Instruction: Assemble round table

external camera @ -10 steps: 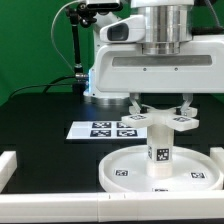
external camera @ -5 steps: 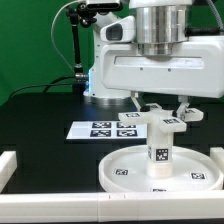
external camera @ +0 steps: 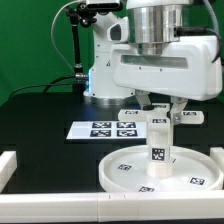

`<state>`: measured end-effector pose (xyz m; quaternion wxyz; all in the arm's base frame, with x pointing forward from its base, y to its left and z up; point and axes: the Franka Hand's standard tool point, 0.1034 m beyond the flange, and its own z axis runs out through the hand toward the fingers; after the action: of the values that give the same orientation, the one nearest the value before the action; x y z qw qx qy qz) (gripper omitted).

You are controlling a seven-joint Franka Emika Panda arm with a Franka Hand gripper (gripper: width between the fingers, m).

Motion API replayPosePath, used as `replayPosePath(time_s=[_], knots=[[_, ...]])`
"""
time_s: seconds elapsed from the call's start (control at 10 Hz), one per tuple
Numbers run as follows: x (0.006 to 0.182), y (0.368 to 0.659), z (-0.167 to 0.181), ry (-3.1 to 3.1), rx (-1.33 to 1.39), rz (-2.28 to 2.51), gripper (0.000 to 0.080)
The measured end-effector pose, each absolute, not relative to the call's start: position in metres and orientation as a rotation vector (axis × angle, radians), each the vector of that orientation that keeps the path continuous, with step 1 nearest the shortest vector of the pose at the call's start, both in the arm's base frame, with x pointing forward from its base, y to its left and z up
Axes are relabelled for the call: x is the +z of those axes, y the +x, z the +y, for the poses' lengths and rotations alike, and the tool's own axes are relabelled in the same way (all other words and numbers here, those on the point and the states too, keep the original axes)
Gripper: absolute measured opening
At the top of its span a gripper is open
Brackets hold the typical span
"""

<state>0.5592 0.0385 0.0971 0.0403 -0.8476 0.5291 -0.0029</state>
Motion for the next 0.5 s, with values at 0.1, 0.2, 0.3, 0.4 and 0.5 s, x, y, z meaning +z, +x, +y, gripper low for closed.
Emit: replayPosePath(time_s=[0.1,0.2,0.3,0.4,0.5], knots=[[0.0971,0.5595,0.0385,-2.508,0.001,1.743,0.0448],[0.0972,0.5597,0.0385,-2.465,0.004,1.801,0.0448],[0.0971,0.5597,0.0385,-2.461,0.005,1.805,0.0448],[0.0969,0.5595,0.0401,-2.449,0.011,1.812,0.0448],[0.0979,0.5594,0.0405,-2.465,0.012,1.789,0.0617]])
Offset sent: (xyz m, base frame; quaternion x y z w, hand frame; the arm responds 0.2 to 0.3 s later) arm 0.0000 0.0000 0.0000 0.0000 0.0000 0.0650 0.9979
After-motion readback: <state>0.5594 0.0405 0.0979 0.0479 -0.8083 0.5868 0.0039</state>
